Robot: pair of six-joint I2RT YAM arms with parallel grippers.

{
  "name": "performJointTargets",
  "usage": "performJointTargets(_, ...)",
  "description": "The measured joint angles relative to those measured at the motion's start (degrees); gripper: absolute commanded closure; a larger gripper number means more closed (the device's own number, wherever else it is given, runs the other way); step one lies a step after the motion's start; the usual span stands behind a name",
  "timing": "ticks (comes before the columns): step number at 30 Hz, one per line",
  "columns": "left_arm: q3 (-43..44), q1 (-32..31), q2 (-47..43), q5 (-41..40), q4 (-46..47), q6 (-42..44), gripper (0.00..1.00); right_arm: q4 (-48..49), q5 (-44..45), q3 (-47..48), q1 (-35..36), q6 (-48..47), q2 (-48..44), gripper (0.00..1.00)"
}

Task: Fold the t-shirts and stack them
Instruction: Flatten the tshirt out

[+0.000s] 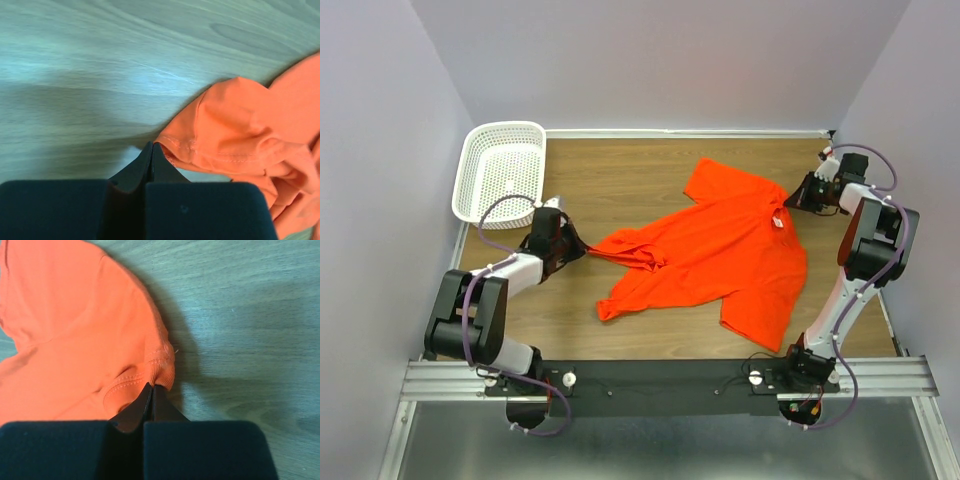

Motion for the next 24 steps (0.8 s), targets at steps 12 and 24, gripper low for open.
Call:
performJointTargets(12, 14.5, 5.6, 10.8, 7.0, 5.7, -1.9, 1.0, 0.0, 0.4, 0.0, -0.5, 0.0, -0.1, 0.99)
performJointTargets(24, 24.5, 5.8, 17.4, 4.3, 3.2, 0.3, 0.48, 1.7, 0.5, -3.7, -3.4, 0.0, -4.6, 0.99)
